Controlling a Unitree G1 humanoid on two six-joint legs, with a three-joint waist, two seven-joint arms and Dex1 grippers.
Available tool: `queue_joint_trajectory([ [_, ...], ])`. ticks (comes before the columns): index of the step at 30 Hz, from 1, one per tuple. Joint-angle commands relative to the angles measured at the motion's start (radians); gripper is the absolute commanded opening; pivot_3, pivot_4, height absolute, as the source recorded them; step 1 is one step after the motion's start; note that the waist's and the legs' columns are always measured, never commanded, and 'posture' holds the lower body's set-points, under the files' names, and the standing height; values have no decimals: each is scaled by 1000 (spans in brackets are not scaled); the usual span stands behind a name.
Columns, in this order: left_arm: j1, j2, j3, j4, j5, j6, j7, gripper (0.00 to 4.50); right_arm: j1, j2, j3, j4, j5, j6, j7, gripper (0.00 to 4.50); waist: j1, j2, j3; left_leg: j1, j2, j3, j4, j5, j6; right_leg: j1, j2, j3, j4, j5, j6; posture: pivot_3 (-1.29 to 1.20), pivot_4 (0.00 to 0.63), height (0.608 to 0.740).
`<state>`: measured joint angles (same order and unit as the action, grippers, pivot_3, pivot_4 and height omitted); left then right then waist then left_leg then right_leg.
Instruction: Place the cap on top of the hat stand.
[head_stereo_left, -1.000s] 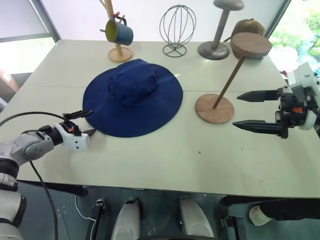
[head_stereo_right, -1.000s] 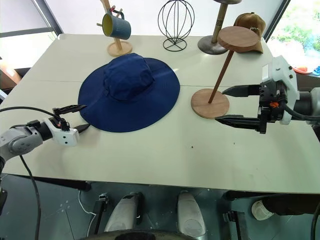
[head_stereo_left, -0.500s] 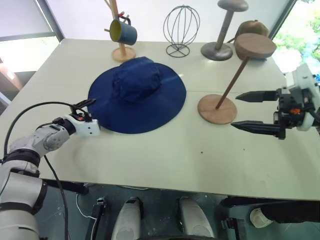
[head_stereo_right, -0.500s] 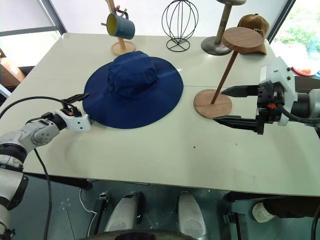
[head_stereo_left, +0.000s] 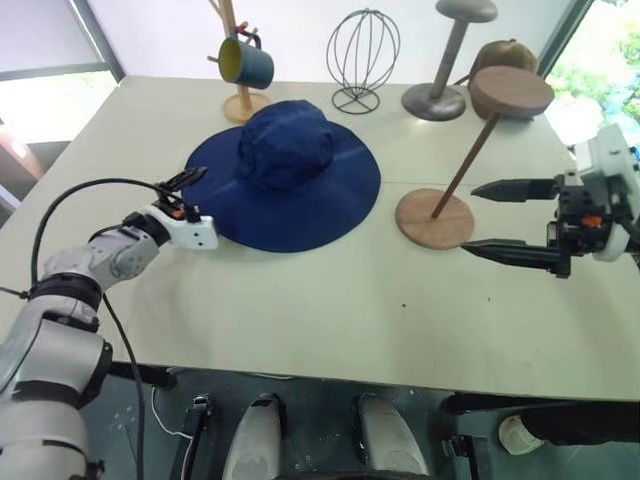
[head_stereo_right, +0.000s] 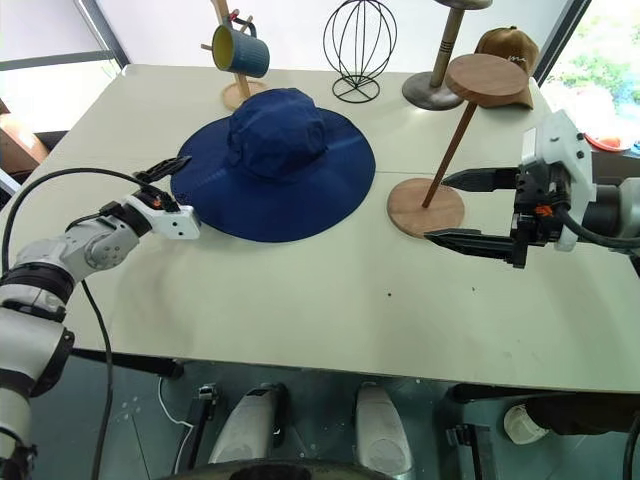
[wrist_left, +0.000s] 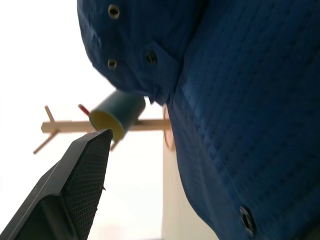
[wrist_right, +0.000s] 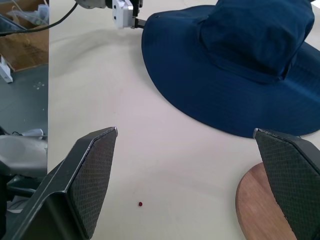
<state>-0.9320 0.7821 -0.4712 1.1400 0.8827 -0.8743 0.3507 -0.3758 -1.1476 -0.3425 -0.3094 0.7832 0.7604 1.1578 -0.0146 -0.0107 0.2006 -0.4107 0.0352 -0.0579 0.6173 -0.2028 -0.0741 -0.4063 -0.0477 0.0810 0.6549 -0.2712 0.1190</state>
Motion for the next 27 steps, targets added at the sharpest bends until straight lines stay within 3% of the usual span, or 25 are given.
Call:
queue_joint_trajectory([
  [1, -51, -12, -72, 19, 73, 13, 67, 4342, -24, 6, -25, -21, 22, -4, -14, 4500, -1, 0, 0, 0, 0, 0, 0, 0, 0, 0, 0, 0, 0, 0, 0, 0, 150, 740],
  [7, -105, -72, -160, 92, 127, 62, 102, 4342, -19, 12, -27, -29, 28, -5, -29, 4500, -1, -1, 0, 0, 0, 0, 0, 0, 0, 0, 0, 0, -1, 0, 0, 0, 150, 740],
  [16, -155, -120, -165, 140, 84, 74, 51, 4342, -5, 11, -50, -45, 33, -1, -58, 4500, 1, -2, 1, -1, 0, 0, 0, 0, 0, 0, 0, 0, -2, 0, 1, 0, 150, 740],
  [19, -156, -121, -165, 143, 74, 70, 38, 3546, 0, 9, -57, -49, 39, 1, -66, 4500, -1, -2, 1, -1, 0, 0, 0, 0, 0, 0, 0, 0, -2, 1, 1, 0, 150, 740],
  [25, -159, -119, -160, 147, 53, 60, 10, 521, 26, 12, -78, -64, 45, 0, -77, 4500, 0, -2, 1, -1, 0, 0, 0, 0, 0, 0, 0, 0, -2, 1, 1, 0, 150, 740],
  [26, -160, -118, -159, 147, 49, 59, 6, 99, 29, 13, -79, -66, 46, 1, -80, 4500, 0, -2, 1, -1, 0, 0, 0, 0, 0, 0, 0, 0, -2, 1, 1, 0, 150, 740],
  [27, -160, -118, -153, 149, 38, 62, -4, 35, 30, 15, -80, -67, 49, 2, -83, 4500, 0, -2, 1, -2, 0, 0, 0, 0, 0, 0, 0, 0, -2, 1, 1, 0, 150, 740],
])
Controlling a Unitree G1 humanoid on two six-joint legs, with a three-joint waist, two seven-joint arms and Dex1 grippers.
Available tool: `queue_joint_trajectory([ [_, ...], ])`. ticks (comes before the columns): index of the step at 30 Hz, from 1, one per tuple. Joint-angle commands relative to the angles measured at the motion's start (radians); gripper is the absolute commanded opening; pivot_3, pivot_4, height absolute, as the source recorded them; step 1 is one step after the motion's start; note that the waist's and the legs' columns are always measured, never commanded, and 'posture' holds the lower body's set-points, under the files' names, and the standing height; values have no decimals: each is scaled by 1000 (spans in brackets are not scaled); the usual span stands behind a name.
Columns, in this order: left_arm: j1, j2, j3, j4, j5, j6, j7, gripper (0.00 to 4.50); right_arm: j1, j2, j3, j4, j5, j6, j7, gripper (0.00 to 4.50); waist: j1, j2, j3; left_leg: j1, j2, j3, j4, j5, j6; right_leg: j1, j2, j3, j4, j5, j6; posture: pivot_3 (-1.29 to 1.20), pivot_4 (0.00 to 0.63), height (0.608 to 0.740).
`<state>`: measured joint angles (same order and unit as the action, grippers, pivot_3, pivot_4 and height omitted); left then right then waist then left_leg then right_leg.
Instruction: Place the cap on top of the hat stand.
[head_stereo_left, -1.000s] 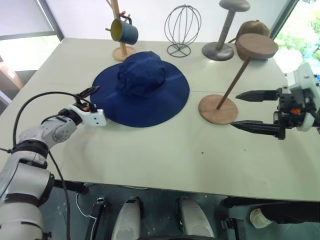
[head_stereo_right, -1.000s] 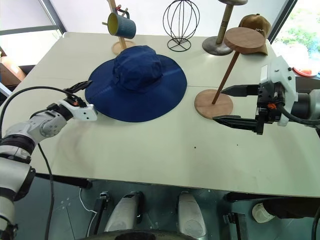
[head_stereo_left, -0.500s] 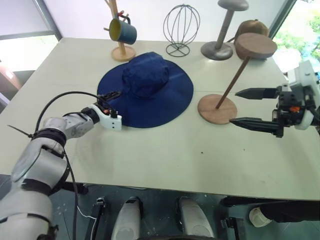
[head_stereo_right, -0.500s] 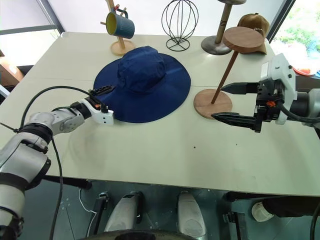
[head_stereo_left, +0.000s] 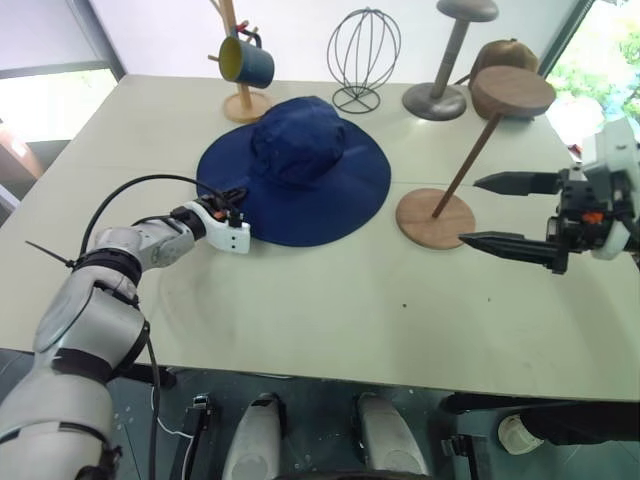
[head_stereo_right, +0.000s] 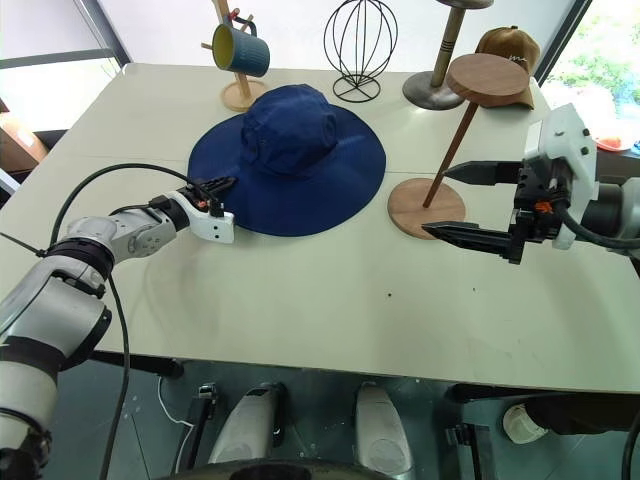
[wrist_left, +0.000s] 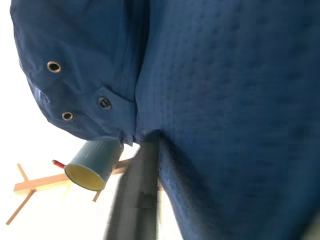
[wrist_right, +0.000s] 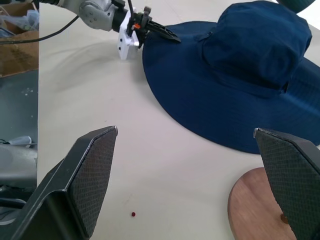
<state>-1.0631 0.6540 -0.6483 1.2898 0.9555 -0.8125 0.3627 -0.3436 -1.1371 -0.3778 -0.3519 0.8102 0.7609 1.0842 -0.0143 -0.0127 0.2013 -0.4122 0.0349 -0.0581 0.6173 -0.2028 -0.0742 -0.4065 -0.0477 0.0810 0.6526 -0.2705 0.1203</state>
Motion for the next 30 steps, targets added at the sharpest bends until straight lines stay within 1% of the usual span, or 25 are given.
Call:
queue_joint_trajectory([
  [1, -29, 10, 34, 2, -51, 3, -32, 35, -2, 7, -45, -26, 25, 3, -14, 4500, -1, 0, 0, 0, 0, 0, 0, 0, 0, 0, 0, 0, 0, 0, 0, 0, 150, 740],
  [3, -29, 8, 64, 8, -93, 15, -73, 35, -2, 9, -44, -26, 31, 9, -21, 4500, -1, 0, 0, 0, 0, 0, 0, 0, 0, 0, 0, 0, 0, 0, 0, 0, 150, 740],
  [4, -27, 3, 104, 15, -145, 26, -121, 35, -1, 10, -44, -24, 39, 21, -24, 4500, -1, 0, 0, 0, 0, 0, 0, 0, 0, 0, 0, 0, 0, 0, 0, 0, 150, 740],
  [8, -25, -19, 290, 15, -384, 55, -384, 35, 3, 8, -50, -25, 35, 21, -32, 4500, -1, 0, 0, 0, 0, 0, 0, 0, 0, 0, 0, 0, 0, 0, 0, 0, 150, 740],
  [11, -26, -36, 413, -10, -544, 121, -593, 35, 18, 1, -65, -21, 8, -5, -31, 4500, -4, 0, 0, 0, 0, 0, 0, 0, 0, 0, 0, 0, 0, 0, 0, 0, 150, 740],
  [13, -36, -54, 500, -34, -656, 211, -726, 35, 36, -8, -94, -13, 9, -5, -16, 4500, -5, 0, 0, 0, 0, 0, 0, 0, 0, 0, 0, 0, 0, 0, 0, 0, 150, 740],
  [14, -50, -65, 547, -48, -717, 286, -791, 35, 46, -13, -113, -10, 10, -3, -6, 4500, -4, 0, 0, 0, 0, 0, 0, 0, 0, 0, 0, 0, 0, 0, 0, 0, 150, 740],
  [18, -121, -99, 684, -131, -896, 590, -954, 35, 69, -33, -169, 1, 6, -2, 13, 4500, -5, 0, 0, 0, 0, -1, 0, 0, 0, 0, 0, 0, 0, 0, 0, 0, 150, 740],
  [20, -173, -117, 738, -181, -965, 751, -974, 35, 66, -42, -189, 15, 3, -3, 20, 4500, -6, -1, 0, 0, 0, -1, 0, 0, 0, 0, 0, 0, 1, 0, 0, 0, 150, 740],
  [22, -216, -131, 773, -226, -1012, 869, -981, 35, 60, -49, -197, 30, -3, -7, 25, 4500, -6, -1, 0, 0, 0, -1, 1, 0, 0, 1, 0, 0, 1, 0, 0, 0, 150, 740],
  [27, -282, -167, 796, -355, -1071, 1022, -979, 35, 55, -55, -201, 52, -24, -32, 35, 4500, -7, -1, 0, 0, 0, -2, 1, 0, 0, 1, 0, 0, 0, 0, 0, 0, 150, 740],
  [30, -334, -198, 807, -410, -1100, 1076, -964, 35, 48, -55, -205, 62, -30, -39, 35, 4500, -7, -1, 0, 0, 0, -2, 1, 0, 0, 1, 0, -1, 0, 0, 0, 0, 150, 740],
])
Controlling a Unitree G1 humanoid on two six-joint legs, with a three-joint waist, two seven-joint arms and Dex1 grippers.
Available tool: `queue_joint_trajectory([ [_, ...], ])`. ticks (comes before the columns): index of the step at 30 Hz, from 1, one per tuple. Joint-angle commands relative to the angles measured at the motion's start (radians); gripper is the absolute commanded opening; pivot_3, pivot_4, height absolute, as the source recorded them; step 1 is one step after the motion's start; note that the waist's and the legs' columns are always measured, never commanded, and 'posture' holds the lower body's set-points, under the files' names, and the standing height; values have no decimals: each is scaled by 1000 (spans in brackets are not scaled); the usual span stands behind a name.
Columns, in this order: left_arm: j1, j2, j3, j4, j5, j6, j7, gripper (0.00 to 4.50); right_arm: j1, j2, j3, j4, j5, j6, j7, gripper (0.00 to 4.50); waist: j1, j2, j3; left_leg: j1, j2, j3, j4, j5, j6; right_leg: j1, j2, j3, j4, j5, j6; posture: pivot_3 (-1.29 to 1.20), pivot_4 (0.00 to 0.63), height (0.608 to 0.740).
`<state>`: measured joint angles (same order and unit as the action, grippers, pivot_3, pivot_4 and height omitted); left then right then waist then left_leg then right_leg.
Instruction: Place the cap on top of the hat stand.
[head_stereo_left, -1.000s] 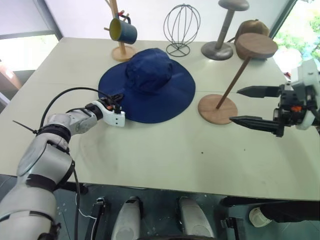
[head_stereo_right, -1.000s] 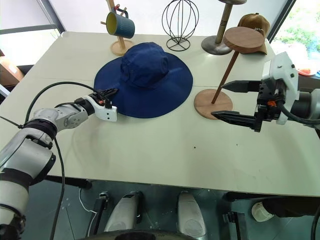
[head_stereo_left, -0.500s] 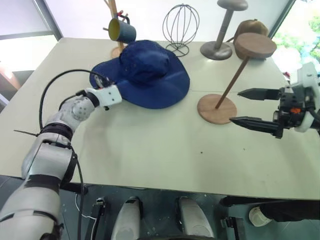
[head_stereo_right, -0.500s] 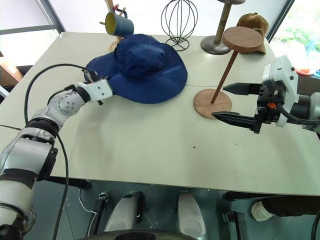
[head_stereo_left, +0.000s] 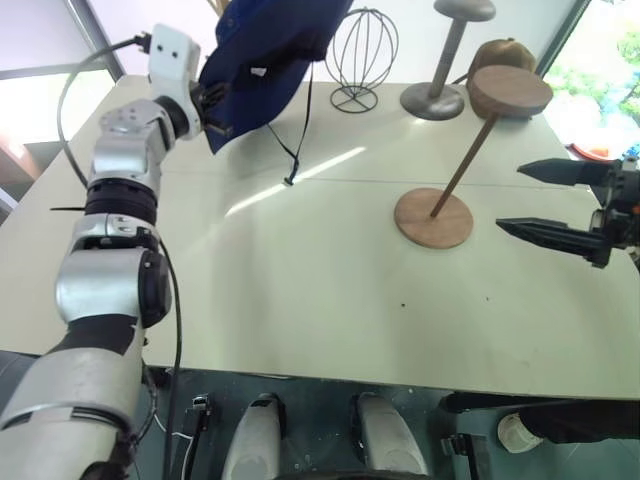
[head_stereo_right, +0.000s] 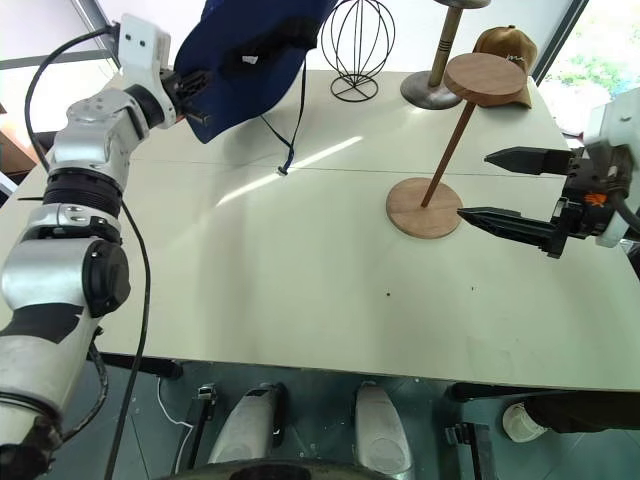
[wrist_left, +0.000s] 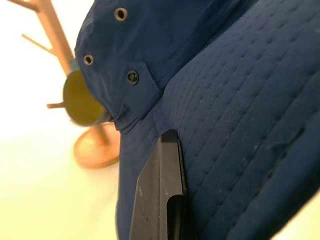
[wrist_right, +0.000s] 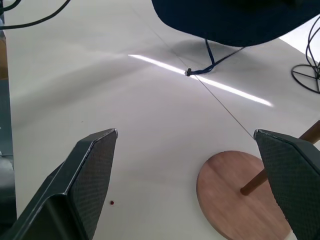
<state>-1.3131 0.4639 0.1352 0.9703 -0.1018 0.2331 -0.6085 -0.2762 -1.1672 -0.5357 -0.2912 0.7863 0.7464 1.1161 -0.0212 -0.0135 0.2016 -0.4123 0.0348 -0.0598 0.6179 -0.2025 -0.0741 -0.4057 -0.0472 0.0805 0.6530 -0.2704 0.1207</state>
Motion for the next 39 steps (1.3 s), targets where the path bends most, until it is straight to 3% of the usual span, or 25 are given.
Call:
queue_joint_trajectory([
  [1, -99, -19, 25, -104, -51, 42, 11, 35, -19, -25, -50, 3, -6, -25, 4, 4500, 0, 0, 0, 0, 0, 0, 0, 0, 0, 0, 0, 0, 0, 0, 0, 0, 150, 740],
  [13, -226, -143, -36, -198, -55, -55, -66, 35, 11, -24, -142, 22, -27, -9, -12, 4500, 1, -1, 0, -1, -1, 0, -1, 0, 0, 0, 0, 0, -2, -1, 1, 0, 150, 740],
  [26, -45, -143, -131, -528, -55, -252, -231, 35, 225, -20, -521, 18, -34, 171, 35, 4500, 1, 0, 0, -1, 0, 0, 0, 0, 0, 0, 0, 0, -2, 0, 1, 0, 150, 740],
  [39, 179, -108, -327, -427, 268, -930, -105, 35, 390, 8, -707, 42, -65, 227, 70, 4500, 6, 0, 0, 1, -1, 1, 0, 0, 0, 3, 0, 1, -3, 0, 1, 0, 150, 740],
])
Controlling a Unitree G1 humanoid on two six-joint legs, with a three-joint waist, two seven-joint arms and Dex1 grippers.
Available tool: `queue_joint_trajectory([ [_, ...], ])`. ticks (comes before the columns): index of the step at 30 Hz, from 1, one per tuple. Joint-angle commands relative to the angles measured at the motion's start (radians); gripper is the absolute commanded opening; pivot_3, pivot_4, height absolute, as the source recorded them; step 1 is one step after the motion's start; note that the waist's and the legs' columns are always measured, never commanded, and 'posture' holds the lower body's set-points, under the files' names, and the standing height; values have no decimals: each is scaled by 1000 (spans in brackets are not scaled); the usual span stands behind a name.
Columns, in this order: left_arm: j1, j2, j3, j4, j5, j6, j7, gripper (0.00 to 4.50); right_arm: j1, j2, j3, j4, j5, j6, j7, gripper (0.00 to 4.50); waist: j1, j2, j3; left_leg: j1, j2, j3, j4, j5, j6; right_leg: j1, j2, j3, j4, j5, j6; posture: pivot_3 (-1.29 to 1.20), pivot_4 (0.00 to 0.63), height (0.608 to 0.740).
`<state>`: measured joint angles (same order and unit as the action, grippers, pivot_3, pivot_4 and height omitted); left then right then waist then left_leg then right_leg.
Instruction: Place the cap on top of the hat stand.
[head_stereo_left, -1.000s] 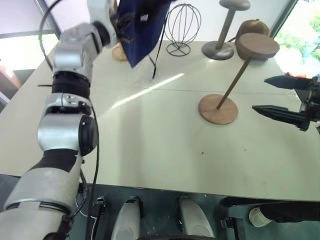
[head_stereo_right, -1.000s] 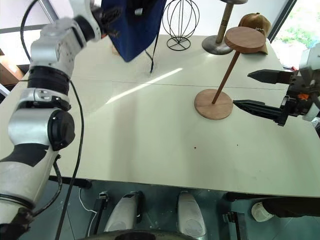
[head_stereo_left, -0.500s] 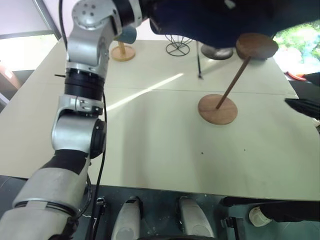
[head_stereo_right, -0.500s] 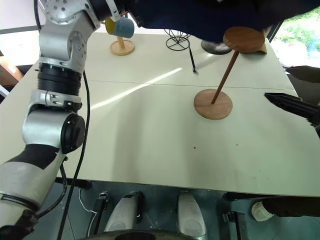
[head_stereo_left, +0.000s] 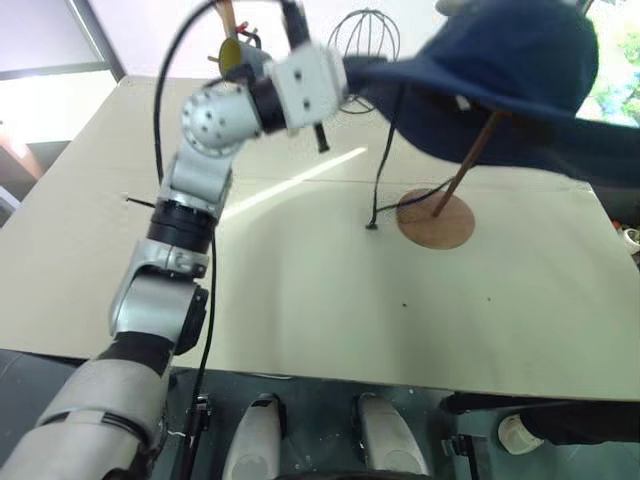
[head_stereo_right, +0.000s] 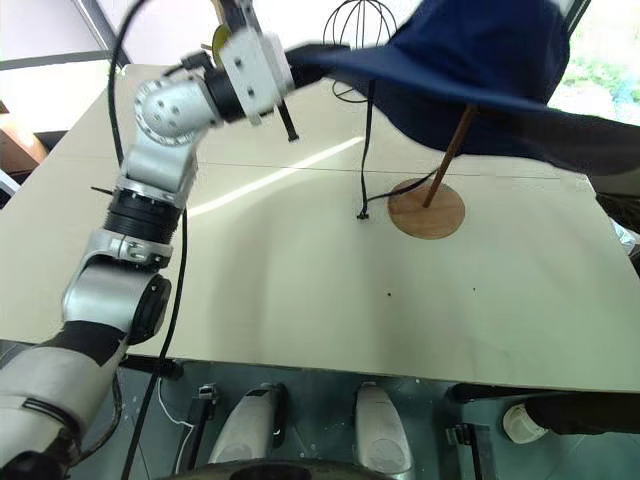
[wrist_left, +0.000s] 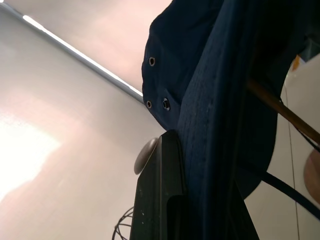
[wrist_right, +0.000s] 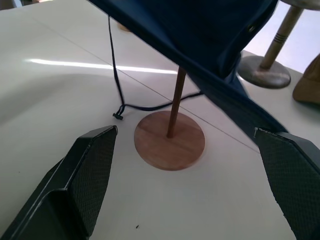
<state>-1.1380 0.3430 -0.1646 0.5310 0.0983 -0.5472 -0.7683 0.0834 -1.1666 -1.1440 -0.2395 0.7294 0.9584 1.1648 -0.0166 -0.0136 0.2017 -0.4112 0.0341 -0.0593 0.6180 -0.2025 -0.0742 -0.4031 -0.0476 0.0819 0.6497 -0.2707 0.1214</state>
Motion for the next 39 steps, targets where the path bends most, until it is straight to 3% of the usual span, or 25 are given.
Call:
queue_joint_trajectory([
  [1, 14, 18, -44, 32, 99, -199, 74, 35, 50, 13, -122, -13, -9, 23, 26, 4500, 1, 0, 0, 0, 0, 0, 0, 0, 0, 0, 0, 0, -1, 0, 0, 0, 150, 740],
  [8, 58, 64, -136, 148, 317, -455, 237, 35, 167, 44, -266, -52, 2, 68, 57, 4500, -3, 0, 0, 0, 0, 0, 0, 0, 0, 0, 0, 0, -2, 0, 0, 0, 150, 740],
  [15, 64, 126, -238, 203, 647, -555, 525, 35, 90, 1, -209, -46, 53, 81, 10, 4500, -4, 0, 0, 1, 0, 0, 0, 0, 0, 0, 0, 0, -2, -2, 3, 0, 150, 740],
  [22, 17, 141, -286, 260, 746, -541, 692, 35, 24, -44, -134, -12, 61, 83, -12, 4500, 2, -1, 0, 0, 0, 0, 0, 0, 0, 0, -1, 0, -2, -1, 3, 0, 150, 740],
  [28, -25, 150, -300, 298, 751, -533, 751, 35, 10, -56, -66, 19, 27, 41, -8, 4500, -1, -1, 0, 0, 0, 0, -1, 0, 0, 0, -1, 0, -2, -1, 3, 0, 150, 740],
  [32, -44, 159, -307, 314, 750, -551, 765, 1309, -7, -55, -25, 32, 16, 15, -11, 4500, -4, -1, -1, 0, 0, 0, -1, 0, 0, 0, 0, 0, -2, -1, 4, 0, 150, 740],
  [38, -19, 214, -315, 287, 722, -604, 745, 4374, -36, -53, 52, 47, 0, -34, -10, 4500, -2, -1, 0, 0, 0, 0, -1, 0, 0, 0, -1, 0, -2, -1, 4, 0, 150, 740],
  [39, -12, 223, -313, 279, 717, -610, 740, 4446, -37, -53, 59, 49, -4, -42, -7, 4500, -3, -1, -1, 0, 0, 0, -1, 0, 0, 0, -1, 0, -2, -1, 4, 0, 150, 740],
])
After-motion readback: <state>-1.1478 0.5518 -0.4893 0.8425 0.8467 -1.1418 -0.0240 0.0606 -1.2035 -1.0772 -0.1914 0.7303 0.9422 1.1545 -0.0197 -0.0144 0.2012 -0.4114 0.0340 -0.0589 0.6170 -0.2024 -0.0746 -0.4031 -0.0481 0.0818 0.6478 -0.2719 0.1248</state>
